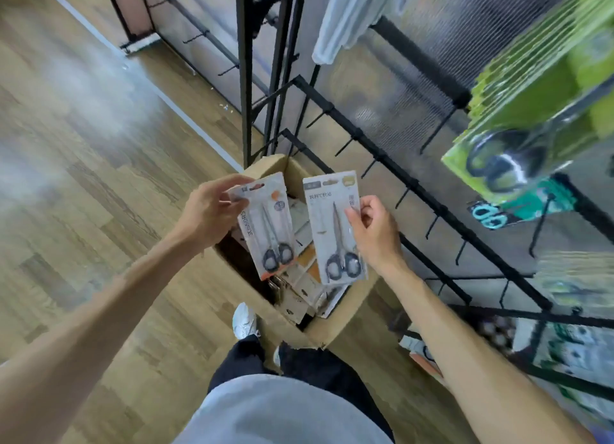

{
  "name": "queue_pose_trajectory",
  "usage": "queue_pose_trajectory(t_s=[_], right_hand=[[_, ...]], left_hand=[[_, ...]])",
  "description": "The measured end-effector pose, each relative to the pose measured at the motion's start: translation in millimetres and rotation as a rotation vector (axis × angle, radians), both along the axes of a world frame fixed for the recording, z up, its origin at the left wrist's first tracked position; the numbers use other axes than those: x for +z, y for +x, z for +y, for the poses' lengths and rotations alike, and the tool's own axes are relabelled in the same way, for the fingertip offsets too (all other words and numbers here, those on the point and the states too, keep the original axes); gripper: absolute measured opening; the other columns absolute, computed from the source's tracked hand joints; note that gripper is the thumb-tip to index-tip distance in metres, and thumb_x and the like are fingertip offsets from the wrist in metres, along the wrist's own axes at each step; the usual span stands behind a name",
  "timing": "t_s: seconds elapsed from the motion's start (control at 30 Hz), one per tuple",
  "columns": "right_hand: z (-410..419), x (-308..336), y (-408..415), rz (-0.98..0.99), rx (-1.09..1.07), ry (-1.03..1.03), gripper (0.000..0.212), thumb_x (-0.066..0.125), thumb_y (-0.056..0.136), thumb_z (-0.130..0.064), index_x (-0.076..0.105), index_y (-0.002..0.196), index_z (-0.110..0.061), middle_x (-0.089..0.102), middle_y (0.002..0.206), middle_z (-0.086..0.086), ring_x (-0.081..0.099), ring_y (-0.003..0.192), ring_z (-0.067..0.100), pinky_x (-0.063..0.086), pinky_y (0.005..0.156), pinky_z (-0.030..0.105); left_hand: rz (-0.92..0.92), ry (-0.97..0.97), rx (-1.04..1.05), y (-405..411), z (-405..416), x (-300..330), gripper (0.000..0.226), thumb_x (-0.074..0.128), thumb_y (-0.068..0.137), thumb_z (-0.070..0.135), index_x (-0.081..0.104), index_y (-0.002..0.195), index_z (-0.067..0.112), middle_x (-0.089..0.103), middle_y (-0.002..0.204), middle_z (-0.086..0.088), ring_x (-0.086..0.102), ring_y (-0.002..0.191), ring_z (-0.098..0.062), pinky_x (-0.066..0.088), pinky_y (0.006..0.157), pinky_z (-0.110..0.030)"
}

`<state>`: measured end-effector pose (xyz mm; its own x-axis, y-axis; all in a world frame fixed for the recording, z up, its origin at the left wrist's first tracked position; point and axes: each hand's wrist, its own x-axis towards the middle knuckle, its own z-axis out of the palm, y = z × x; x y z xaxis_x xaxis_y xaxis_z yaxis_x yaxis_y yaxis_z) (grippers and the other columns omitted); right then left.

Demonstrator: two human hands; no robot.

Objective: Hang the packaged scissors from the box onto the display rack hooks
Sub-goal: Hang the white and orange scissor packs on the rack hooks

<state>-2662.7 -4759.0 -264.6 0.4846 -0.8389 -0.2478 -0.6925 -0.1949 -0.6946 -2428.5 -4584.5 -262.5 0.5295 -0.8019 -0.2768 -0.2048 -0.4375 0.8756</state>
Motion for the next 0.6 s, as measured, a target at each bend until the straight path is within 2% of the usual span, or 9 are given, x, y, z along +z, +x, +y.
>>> queue_pose_trajectory(t_s=[0.07,0.17,0.2,0.27,0.37,0.47,0.6], right_hand=[[2.1,21.4,-13.1,-0.027,-0.037,-0.030,0.015,0.059,0.098,-0.035,0.054,0.097,-0.021,0.068,0.089,-0.007,0.064,0.076,0.005,0.045,0.057,0.019],[2.7,45.5,-40.1,-0.060,-0.105,-0.074,0.014,0.060,0.098,-0.032,0.055,0.097,-0.019,0.068,0.090,-0.005,0.063,0.076,0.006,0.043,0.055,0.015],[2.3,49.8,-51.9,-0.067,-0.131,-0.093,0.016,0.060,0.098,-0.032,0.056,0.098,-0.017,0.069,0.090,-0.004,0.064,0.077,0.008,0.044,0.056,0.016],[2.1,57.3,-78.4,-0.087,-0.172,-0.120,0.017,0.061,0.098,-0.032,0.057,0.099,-0.015,0.070,0.091,-0.003,0.065,0.080,0.013,0.047,0.062,0.021],[4.5,61.9,-129.2,-0.129,-0.243,-0.105,0.015,0.061,0.098,-0.031,0.056,0.099,-0.016,0.070,0.092,-0.003,0.066,0.083,0.014,0.055,0.072,0.037],[11.1,66.6,-190.5,-0.137,-0.321,-0.132,0.013,0.060,0.098,-0.031,0.056,0.099,-0.019,0.070,0.094,-0.006,0.067,0.084,0.010,0.058,0.075,0.042],[15.5,89.4,-279.1,-0.126,-0.432,-0.240,0.013,0.059,0.099,-0.030,0.056,0.101,-0.017,0.068,0.094,-0.004,0.066,0.086,0.013,0.055,0.073,0.033]], left_hand=[[-0.035,-0.011,-0.047,-5.6,-10.0,21.9,0.030,0.059,0.097,0.008,0.065,0.116,0.030,0.071,0.112,-0.009,0.070,0.094,-0.020,0.060,0.063,-0.037],[-0.147,-0.040,-0.168,-25.6,-28.0,50.2,0.029,0.057,0.097,0.005,0.065,0.122,0.018,0.066,0.107,0.001,0.067,0.092,-0.016,0.048,0.049,-0.012],[-0.166,-0.056,-0.210,-33.9,-33.3,56.7,0.029,0.057,0.097,0.004,0.065,0.122,0.016,0.065,0.106,0.002,0.066,0.092,-0.016,0.047,0.048,-0.010],[-0.203,-0.097,-0.290,-51.7,-43.3,70.7,0.032,0.057,0.096,0.002,0.065,0.122,0.019,0.066,0.111,0.002,0.067,0.092,-0.014,0.049,0.056,-0.007],[-0.296,-0.136,-0.427,-86.0,-61.7,81.5,0.035,0.058,0.096,0.009,0.064,0.117,0.038,0.073,0.108,0.001,0.071,0.090,-0.008,0.056,0.062,-0.017],[-0.353,-0.156,-0.517,-139.5,-80.5,91.3,0.034,0.061,0.094,0.005,0.067,0.119,0.026,0.073,0.099,0.005,0.071,0.082,-0.009,0.053,0.060,-0.012],[-0.401,-0.198,-0.672,-221.3,-114.7,110.1,0.032,0.060,0.092,-0.002,0.069,0.117,0.015,0.068,0.087,0.009,0.068,0.075,-0.005,0.042,0.056,-0.003]])
